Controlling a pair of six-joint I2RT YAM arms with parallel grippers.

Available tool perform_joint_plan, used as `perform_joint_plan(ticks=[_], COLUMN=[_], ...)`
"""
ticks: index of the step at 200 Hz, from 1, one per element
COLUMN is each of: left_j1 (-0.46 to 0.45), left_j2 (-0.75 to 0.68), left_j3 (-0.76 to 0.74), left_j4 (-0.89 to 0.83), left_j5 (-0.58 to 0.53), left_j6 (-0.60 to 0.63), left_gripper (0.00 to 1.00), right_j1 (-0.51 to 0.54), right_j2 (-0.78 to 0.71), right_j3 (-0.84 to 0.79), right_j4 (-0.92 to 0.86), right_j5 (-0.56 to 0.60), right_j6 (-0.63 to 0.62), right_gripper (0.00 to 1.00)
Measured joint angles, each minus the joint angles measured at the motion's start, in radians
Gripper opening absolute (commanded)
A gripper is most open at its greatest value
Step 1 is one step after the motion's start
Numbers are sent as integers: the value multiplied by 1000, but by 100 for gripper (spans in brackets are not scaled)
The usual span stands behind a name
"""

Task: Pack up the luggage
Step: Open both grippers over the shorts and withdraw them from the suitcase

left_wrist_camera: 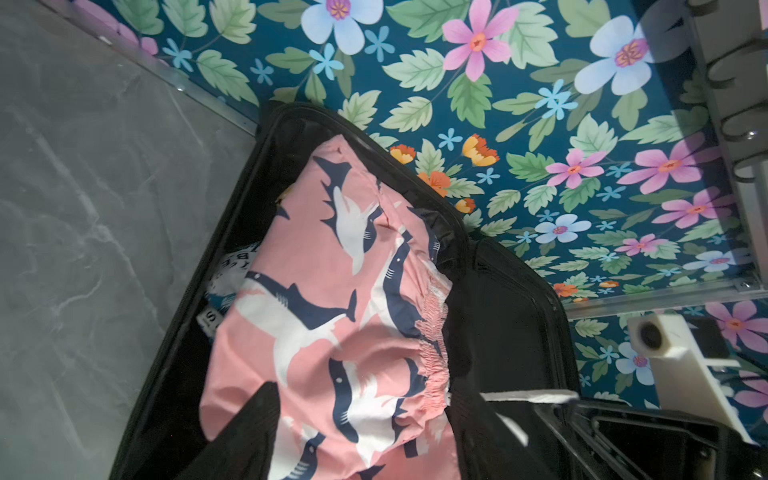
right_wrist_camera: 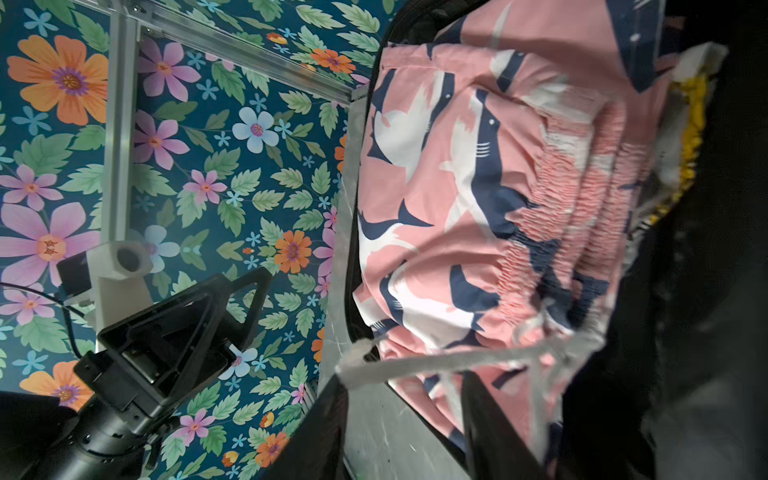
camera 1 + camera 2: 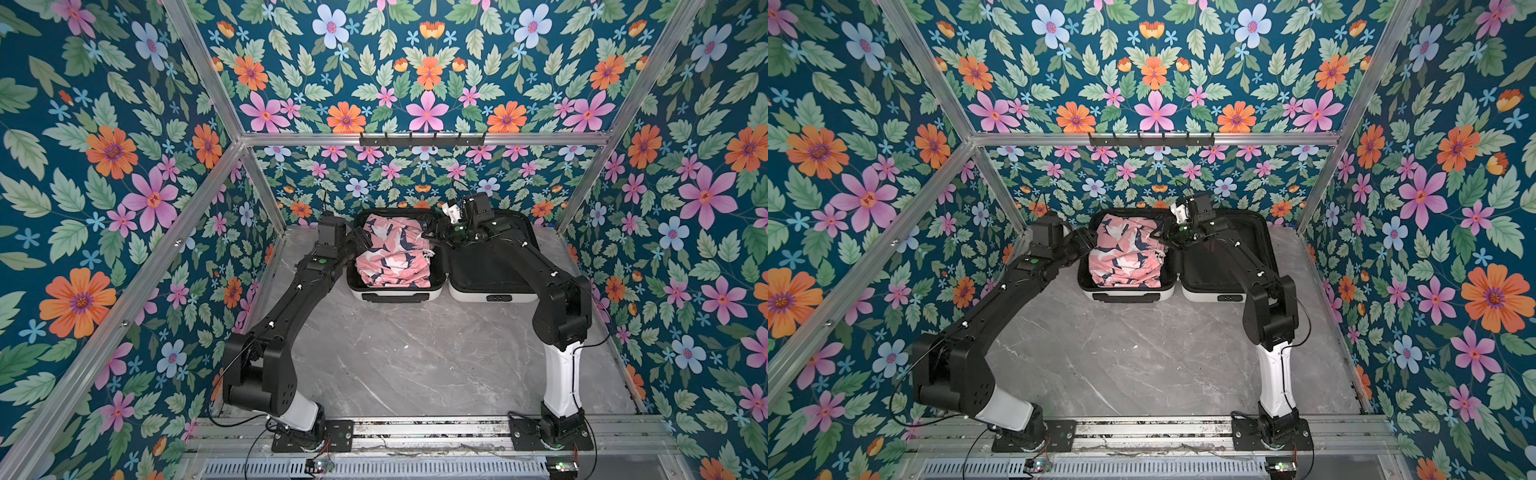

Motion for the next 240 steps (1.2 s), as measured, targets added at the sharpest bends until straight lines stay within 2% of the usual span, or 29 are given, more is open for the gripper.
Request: perform_joint_plan(ticks=[43,87,115,148,199,214,240], left_j1=[0,8,33,49,53,54,76], left_j2=[224,415,450,423,317,268,185], left_j3=[96,220,203,184,262,282,259], left_j4=[42,54,47,41,-24,-69,-166], left_j5=[115,169,192,211,216,193,124], left_j6=[10,0,-7,-7,46,77,122], left_gripper=[59,56,55,58,67,67,67], right_j1=[56,70,70,67,21,-17,-115], right_j2=[190,340,371,269,72,-7,-153], right_j3=[154,301,346,272,282,208,33], right_j4=[-57,-161,-267,-292,-366,-403,-433], right_j5=[1,34,80,107,132,150,191], right_j6=[40,62,55,31,-37,-65,-92], right_gripper=[34,34,44,53,57,62,64])
